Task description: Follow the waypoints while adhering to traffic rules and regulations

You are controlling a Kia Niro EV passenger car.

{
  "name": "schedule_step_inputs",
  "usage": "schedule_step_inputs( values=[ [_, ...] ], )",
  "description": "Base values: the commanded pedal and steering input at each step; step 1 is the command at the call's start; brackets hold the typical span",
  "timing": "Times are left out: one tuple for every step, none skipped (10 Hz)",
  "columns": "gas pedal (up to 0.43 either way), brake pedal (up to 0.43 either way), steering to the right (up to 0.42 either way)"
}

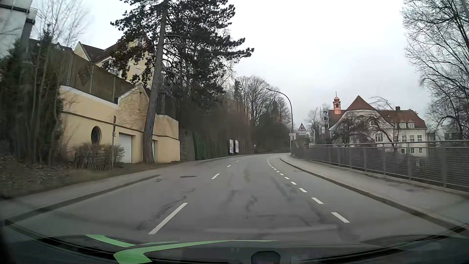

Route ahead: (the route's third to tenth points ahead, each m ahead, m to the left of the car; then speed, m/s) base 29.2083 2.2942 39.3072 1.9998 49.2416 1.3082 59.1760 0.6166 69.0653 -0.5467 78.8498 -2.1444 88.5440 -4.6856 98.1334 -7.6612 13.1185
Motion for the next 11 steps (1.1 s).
schedule_step_inputs(
  values=[
    [0.248, 0.0, 0.011],
    [0.248, 0.0, 0.013],
    [0.248, 0.0, 0.013],
    [0.248, 0.0, 0.013],
    [0.248, 0.0, 0.012],
    [0.248, 0.0, 0.014],
    [0.248, 0.0, 0.014],
    [0.248, 0.0, 0.014],
    [0.248, 0.0, 0.013],
    [0.248, 0.0, 0.009],
    [0.248, 0.0, 0.007]
  ],
)
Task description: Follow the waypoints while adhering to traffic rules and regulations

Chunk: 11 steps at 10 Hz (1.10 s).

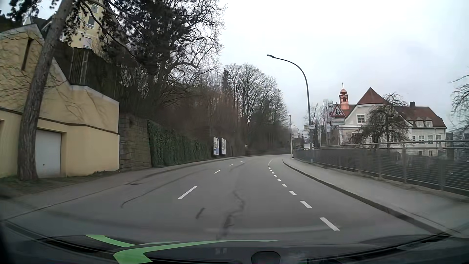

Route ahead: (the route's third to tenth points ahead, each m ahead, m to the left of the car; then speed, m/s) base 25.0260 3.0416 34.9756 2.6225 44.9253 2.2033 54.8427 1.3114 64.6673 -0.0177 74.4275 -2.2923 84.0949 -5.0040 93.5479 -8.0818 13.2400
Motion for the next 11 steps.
schedule_step_inputs(
  values=[
    [0.248, 0.0, 0.007],
    [0.248, 0.0, 0.007],
    [0.248, 0.0, 0.007],
    [0.248, 0.0, 0.007],
    [0.248, 0.0, 0.007],
    [0.24, 0.0, 0.007],
    [0.24, 0.0, 0.007],
    [0.24, 0.0, 0.007],
    [0.24, 0.0, 0.008],
    [0.24, 0.0, 0.011],
    [0.24, 0.0, 0.015]
  ],
)
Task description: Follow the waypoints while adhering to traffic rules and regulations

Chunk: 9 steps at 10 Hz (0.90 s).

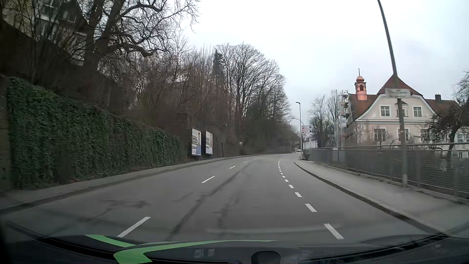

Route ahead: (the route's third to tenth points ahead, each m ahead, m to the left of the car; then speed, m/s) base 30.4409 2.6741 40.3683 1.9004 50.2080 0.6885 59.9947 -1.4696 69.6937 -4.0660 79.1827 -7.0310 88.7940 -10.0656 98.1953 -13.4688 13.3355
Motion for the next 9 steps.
schedule_step_inputs(
  values=[
    [0.24, 0.0, 0.017],
    [0.24, 0.0, 0.018],
    [0.24, 0.0, 0.018],
    [0.24, 0.0, 0.02],
    [0.24, 0.0, 0.02],
    [0.24, 0.0, 0.02],
    [0.24, 0.0, 0.021],
    [0.22, 0.0, 0.02],
    [0.209, 0.0, 0.02]
  ],
)
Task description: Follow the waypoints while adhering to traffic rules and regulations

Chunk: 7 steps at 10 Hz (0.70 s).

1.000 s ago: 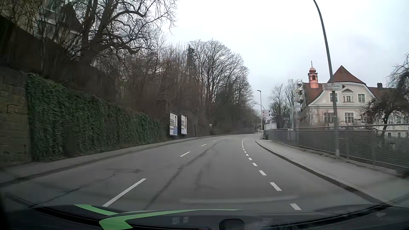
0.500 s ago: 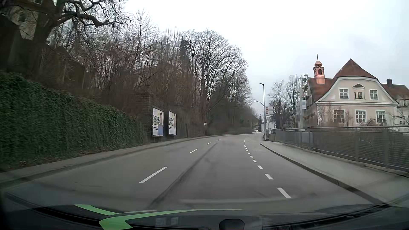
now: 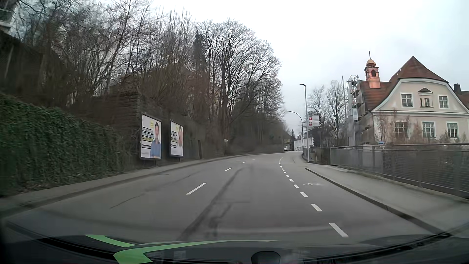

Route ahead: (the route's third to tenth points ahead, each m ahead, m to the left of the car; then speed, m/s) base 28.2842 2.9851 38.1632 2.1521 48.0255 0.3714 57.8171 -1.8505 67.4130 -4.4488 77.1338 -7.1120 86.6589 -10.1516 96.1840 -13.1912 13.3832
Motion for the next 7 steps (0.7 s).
schedule_step_inputs(
  values=[
    [0.209, 0.0, 0.02],
    [0.209, 0.0, 0.02],
    [0.209, 0.0, 0.02],
    [0.209, 0.0, 0.02],
    [0.209, 0.0, 0.02],
    [0.209, 0.0, 0.02],
    [0.209, 0.0, 0.02]
  ],
)
